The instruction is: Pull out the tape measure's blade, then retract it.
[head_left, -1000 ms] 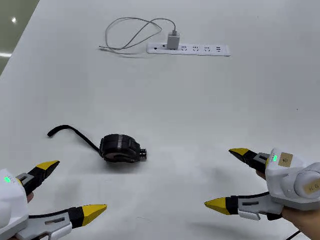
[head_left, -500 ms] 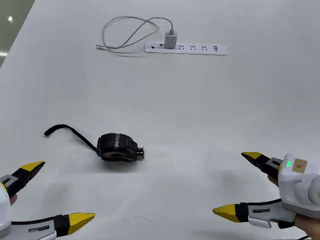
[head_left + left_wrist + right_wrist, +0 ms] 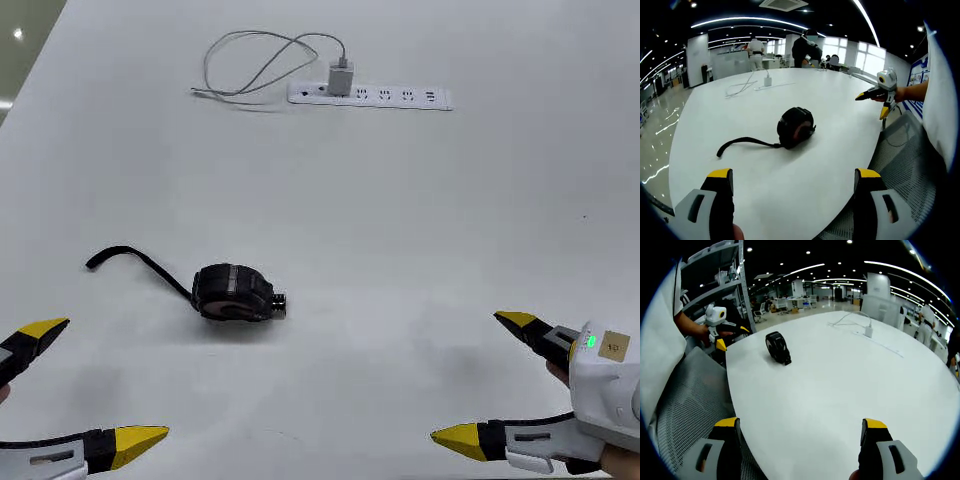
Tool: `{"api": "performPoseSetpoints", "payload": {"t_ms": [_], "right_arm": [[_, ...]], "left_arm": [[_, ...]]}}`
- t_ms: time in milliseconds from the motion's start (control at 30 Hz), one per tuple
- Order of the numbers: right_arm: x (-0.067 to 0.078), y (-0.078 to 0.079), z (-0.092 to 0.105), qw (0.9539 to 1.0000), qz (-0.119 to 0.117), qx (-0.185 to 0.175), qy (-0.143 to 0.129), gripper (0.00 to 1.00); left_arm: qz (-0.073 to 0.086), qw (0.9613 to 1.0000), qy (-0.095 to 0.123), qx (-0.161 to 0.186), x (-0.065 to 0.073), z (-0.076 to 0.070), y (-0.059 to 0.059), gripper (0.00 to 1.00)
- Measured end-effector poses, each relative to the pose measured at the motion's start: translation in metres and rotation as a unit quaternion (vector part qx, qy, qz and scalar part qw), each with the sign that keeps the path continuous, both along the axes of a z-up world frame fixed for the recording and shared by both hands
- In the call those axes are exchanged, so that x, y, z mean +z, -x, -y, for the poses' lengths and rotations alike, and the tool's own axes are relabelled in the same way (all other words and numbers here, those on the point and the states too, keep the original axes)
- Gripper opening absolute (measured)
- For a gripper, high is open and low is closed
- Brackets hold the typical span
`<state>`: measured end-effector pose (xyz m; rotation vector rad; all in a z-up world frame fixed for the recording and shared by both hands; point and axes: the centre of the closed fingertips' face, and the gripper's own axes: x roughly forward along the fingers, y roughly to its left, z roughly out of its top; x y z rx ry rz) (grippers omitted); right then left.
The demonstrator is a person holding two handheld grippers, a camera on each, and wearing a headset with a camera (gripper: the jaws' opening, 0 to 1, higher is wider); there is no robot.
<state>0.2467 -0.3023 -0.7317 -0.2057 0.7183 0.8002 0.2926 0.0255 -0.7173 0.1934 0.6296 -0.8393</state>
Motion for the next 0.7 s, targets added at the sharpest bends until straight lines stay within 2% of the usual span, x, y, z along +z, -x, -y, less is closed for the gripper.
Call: {"api": "performPoseSetpoints", "payload": {"t_ms": [67,700], "right_arm": [[-0.0007,0.0000,0.0021,1.0000,0.002,-0.001,0.007,0.99],[0.0005,0.0012,0.0033,0.9999,0.006,-0.007,0.008,0.99]], "left_arm": [[-0.002,1.0000,0.002,-0.001,-0.0007,0.0000,0.0003,0.99],[-0.006,1.0000,-0.003,-0.001,-0.0045,-0.0027,0.0001,0.99]]}}
